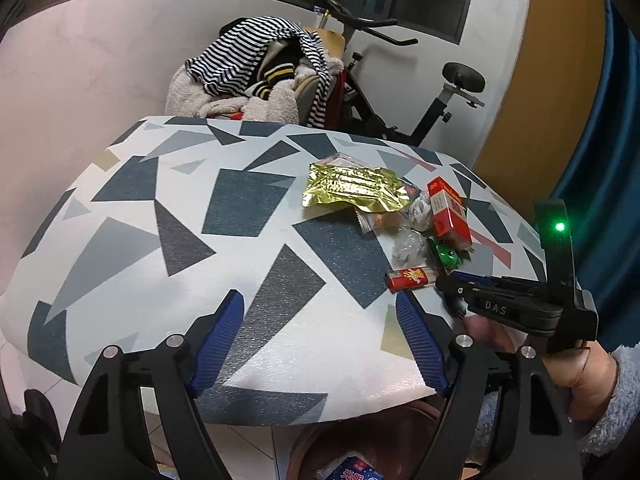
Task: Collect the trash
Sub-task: 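Grasp the plastic spoon with the right gripper while the left gripper grasps the clear plastic wrapper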
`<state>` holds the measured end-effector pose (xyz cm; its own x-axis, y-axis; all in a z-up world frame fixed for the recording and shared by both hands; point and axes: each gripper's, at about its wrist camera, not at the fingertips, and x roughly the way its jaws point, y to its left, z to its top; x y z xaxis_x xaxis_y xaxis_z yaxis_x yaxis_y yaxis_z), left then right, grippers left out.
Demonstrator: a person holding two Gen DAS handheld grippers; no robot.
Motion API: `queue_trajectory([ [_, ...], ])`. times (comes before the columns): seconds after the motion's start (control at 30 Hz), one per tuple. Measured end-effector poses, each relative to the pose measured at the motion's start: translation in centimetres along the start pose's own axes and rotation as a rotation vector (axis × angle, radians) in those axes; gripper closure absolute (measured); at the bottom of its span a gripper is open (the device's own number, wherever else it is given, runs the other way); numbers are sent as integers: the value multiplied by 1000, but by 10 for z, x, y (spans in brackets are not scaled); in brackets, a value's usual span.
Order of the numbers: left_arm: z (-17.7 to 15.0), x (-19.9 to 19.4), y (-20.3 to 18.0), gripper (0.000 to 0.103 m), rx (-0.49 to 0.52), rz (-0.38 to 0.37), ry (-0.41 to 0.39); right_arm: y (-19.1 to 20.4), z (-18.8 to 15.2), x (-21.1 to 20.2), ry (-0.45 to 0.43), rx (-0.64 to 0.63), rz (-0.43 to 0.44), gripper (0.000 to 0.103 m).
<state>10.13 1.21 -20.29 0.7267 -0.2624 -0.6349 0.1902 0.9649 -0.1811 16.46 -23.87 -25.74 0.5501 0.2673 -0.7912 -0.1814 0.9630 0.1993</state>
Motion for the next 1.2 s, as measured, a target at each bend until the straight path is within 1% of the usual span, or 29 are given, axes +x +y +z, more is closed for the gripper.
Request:
queue_trajectory([
  [0.07, 0, 2, -3, 27, 8, -11, 6, -4, -1, -1, 8, 15, 26, 87],
  [0.1, -1, 4, -5, 27, 15, -16, 11, -6, -1, -3, 12, 22, 43, 89],
  [0.2, -1, 9, -10, 28, 33, -17, 24, -11, -2, -10, 12, 31, 69, 90],
  [0.33, -3, 20, -16, 28, 48, -33, 60, -14, -3, -10, 30, 47, 73, 90],
  [0.47, -2, 28, -16, 28, 24, -59, 86, -16, -1, -4, 19, 50, 64, 90],
  [0.6, 0, 36, -18, 28, 29, -77, 117, -17, -2, -7, 10, 55, 105, 90],
  [0.73, 6, 50, -18, 28, -36, -128, 161, -20, -7, -21, -38, 44, 128, 90],
  [0.8, 11, 60, -21, 31, -59, -153, 178, -23, -9, -30, -63, 49, 133, 90],
  [0.87, 19, 75, -30, 34, -52, -188, 208, -27, -11, -39, -87, 63, 132, 90],
  [0.9, 23, 84, -36, 39, -38, -199, 218, -30, -13, -44, -99, 74, 131, 90],
  [0.93, 27, 92, -41, 41, -27, -205, 226, -34, -15, -50, -109, 84, 125, 90],
  [1.1, 45, 130, -61, 43, -27, -212, 263, -42, -23, -66, -131, 72, 96, 90],
  [1.17, 50, 145, -73, 46, 4, -205, 286, -47, -27, -72, -139, 74, 89, 90],
  [1.2, 51, 153, -79, 51, 22, -194, 304, -50, -29, -74, -141, 79, 89, 90],
])
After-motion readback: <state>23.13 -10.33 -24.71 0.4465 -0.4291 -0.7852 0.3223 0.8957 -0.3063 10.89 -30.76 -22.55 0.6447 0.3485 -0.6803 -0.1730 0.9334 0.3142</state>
